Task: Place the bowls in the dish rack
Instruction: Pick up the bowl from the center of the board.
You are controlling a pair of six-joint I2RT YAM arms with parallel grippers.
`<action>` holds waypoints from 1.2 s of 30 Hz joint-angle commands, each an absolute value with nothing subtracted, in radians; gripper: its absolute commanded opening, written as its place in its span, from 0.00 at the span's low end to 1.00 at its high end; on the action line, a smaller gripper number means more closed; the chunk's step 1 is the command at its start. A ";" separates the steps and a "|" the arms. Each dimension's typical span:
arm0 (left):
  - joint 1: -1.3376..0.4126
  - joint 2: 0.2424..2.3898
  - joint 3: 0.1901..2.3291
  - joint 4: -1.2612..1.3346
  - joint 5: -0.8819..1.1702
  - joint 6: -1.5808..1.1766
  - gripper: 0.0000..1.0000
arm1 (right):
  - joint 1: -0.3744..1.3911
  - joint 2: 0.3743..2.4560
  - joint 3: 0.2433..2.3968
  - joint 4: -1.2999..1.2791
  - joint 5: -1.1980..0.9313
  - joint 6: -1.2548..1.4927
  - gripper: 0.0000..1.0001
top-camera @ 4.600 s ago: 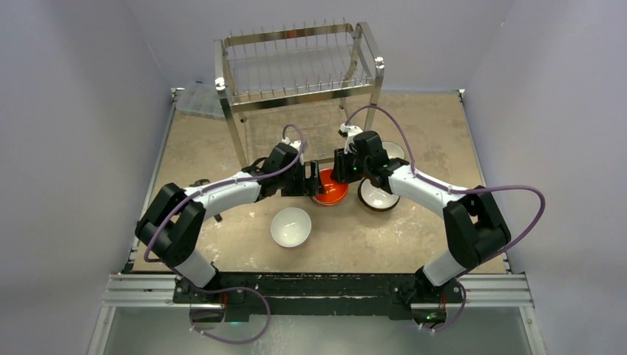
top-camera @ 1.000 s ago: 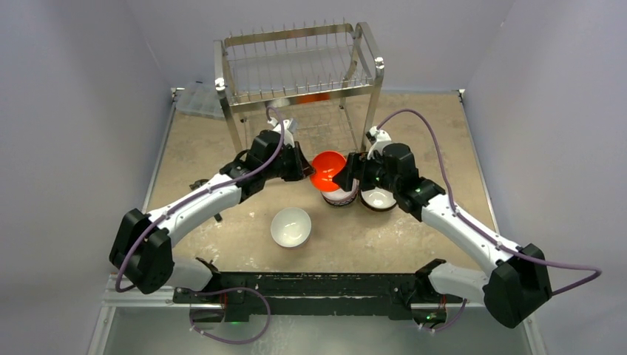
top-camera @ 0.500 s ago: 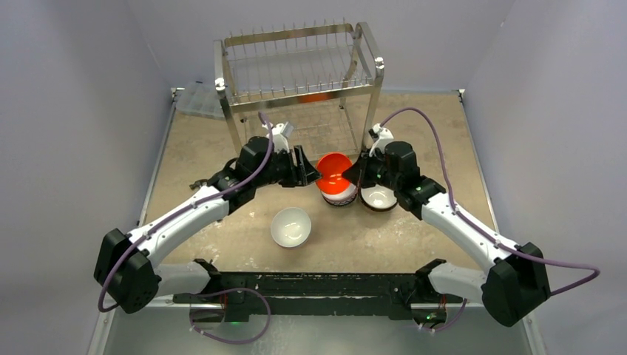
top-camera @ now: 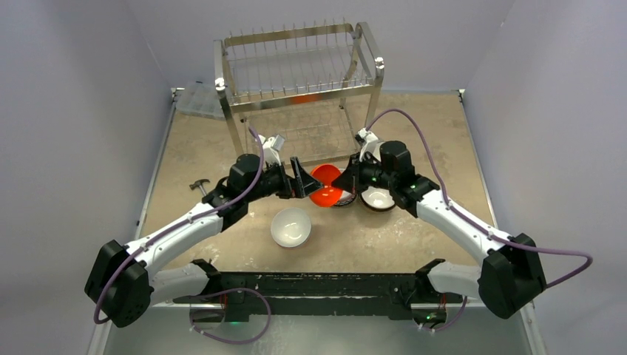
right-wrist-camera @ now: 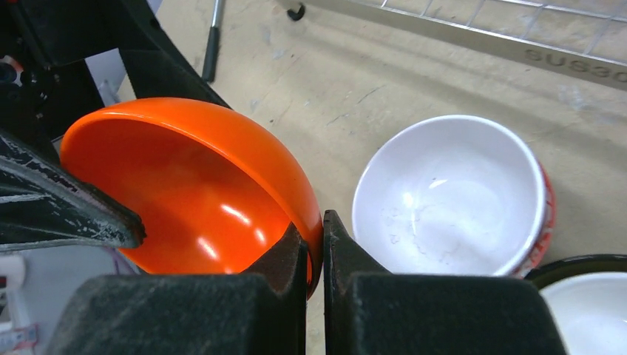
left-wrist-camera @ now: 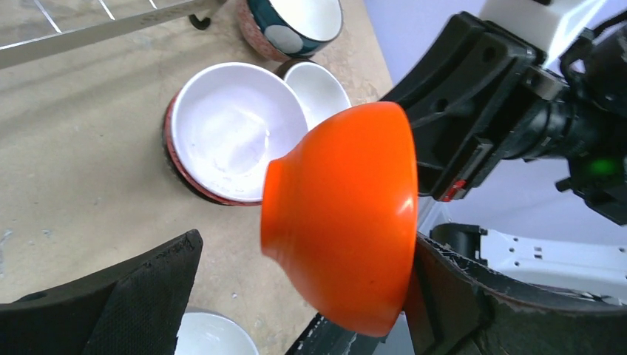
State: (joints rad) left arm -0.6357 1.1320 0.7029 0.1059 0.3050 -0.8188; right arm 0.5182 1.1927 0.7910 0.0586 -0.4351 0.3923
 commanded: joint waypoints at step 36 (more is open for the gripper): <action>-0.630 1.162 0.842 -0.233 0.098 -0.724 0.00 | 0.526 1.247 0.870 0.143 -0.565 0.453 0.35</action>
State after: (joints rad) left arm -0.6411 1.1664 0.8753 -0.2810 0.1154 -0.6853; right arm 0.5289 1.2697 0.8543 0.0853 -0.5247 0.4110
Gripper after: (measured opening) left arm 0.075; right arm 0.331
